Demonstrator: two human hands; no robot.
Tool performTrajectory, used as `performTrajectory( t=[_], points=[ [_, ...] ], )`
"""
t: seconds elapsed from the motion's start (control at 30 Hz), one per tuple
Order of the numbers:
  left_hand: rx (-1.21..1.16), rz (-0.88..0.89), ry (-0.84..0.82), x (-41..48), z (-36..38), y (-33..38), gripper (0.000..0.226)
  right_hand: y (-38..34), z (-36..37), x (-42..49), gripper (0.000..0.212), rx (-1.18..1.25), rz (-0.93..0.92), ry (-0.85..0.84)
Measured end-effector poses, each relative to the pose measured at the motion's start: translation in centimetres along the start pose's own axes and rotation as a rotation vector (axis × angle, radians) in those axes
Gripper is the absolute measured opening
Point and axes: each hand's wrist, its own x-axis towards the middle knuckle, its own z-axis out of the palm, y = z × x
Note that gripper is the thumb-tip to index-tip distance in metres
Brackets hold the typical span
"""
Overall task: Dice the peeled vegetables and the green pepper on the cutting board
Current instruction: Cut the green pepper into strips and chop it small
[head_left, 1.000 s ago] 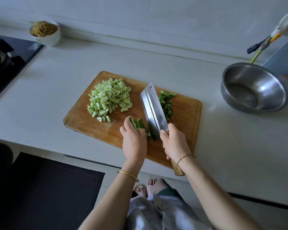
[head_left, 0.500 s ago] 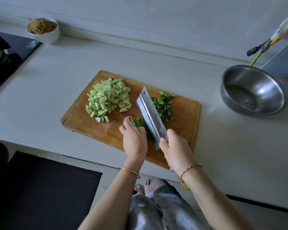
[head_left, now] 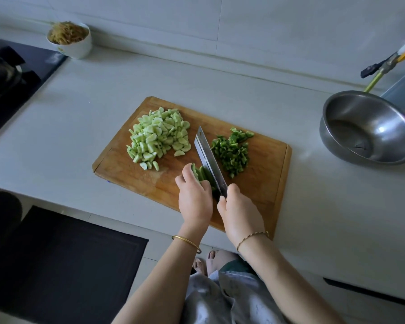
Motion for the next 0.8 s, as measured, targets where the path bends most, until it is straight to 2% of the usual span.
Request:
performTrajectory(
  t=[0.37, 0.53, 0.67, 0.8],
  points=[
    [-0.009, 0.125, -0.029, -1.8, 0.3, -0.5, 0.049, 0.3, -0.3, 1.8, 0.016, 0.141, 0.006, 0.020],
    [-0.109, 0.036, 0.019, -1.6, -0.1, -0.3, 0.051, 1.4, 0.1, 0.9, 0.018, 0.178, 0.013, 0.020],
    [-0.023, -0.003, 0.023, -1.3, -0.5, 0.1, 0.047, 2.5, 0.0, 0.8, 0.021, 0.376, 0.067, 0.005],
    [-0.067, -0.004, -0.053, -0.8, -1.1, -0.3, 0.059, 2.8, -1.2, 0.7, 0.020, 0.450, 0.031, 0.042]
  ],
)
